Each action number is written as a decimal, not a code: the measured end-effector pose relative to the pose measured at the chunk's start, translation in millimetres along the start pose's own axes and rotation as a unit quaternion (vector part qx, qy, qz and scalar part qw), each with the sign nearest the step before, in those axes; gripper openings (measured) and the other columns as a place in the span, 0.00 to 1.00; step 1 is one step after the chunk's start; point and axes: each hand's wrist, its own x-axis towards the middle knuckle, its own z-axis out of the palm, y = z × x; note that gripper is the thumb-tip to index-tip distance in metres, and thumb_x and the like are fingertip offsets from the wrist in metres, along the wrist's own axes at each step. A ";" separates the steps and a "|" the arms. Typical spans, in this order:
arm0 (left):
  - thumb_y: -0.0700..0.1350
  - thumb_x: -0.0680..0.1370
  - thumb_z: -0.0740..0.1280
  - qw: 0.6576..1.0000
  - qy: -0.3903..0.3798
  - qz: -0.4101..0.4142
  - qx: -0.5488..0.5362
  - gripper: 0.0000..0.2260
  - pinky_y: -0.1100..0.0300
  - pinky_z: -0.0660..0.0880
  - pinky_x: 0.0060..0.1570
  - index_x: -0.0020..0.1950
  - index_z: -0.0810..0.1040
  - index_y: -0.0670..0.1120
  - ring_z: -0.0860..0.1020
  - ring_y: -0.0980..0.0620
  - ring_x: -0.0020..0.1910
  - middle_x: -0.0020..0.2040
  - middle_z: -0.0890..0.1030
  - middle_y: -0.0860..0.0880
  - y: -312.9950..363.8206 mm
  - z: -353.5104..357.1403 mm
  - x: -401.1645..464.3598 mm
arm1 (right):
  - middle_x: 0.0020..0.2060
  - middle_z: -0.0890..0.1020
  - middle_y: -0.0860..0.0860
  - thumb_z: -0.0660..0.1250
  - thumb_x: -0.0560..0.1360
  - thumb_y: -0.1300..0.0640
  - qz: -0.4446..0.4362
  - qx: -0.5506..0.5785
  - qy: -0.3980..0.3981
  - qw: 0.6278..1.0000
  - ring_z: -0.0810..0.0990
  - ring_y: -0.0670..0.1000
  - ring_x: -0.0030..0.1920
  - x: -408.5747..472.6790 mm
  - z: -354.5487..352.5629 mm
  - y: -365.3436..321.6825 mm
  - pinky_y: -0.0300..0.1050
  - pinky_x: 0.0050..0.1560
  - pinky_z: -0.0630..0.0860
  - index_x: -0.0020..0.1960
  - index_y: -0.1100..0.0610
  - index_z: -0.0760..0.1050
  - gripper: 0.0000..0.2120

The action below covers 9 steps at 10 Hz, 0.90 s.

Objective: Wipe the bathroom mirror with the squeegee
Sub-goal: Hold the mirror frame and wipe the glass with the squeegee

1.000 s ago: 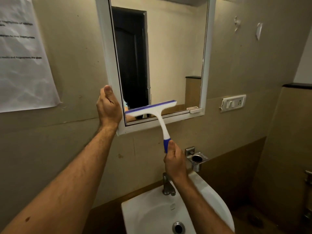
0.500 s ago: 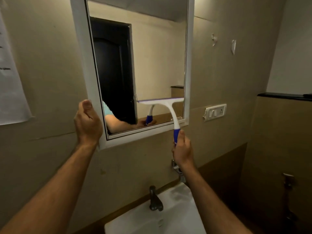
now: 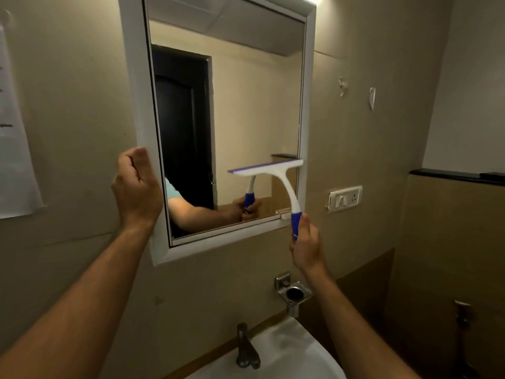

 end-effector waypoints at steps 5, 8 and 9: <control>0.61 0.77 0.40 0.612 -0.518 -0.047 -0.596 0.28 0.65 0.54 0.17 0.42 0.74 0.47 0.59 0.56 0.18 0.22 0.62 0.54 -40.5 272.6 45.0 | 0.30 0.70 0.50 0.46 0.81 0.37 -0.098 0.051 0.021 0.994 0.68 0.50 0.29 91.4 16.0 -135.8 0.45 0.32 0.66 0.40 0.52 0.69 0.25; 0.54 0.84 0.46 1.000 0.002 -0.008 -0.025 0.18 0.61 0.56 0.31 0.49 0.69 0.43 0.63 0.53 0.31 0.34 0.67 0.50 82.6 10.4 77.6 | 0.30 0.70 0.50 0.46 0.82 0.39 -0.141 0.148 0.012 0.979 0.68 0.47 0.27 86.8 42.1 -183.8 0.43 0.29 0.66 0.44 0.54 0.70 0.23; 0.53 0.84 0.46 1.000 0.005 -0.003 0.008 0.17 0.64 0.61 0.32 0.45 0.67 0.46 0.60 0.63 0.30 0.32 0.63 0.55 83.3 13.8 71.1 | 0.29 0.71 0.48 0.46 0.82 0.39 -0.166 0.140 -0.001 0.976 0.68 0.46 0.25 87.5 57.7 -229.8 0.42 0.30 0.67 0.43 0.53 0.70 0.23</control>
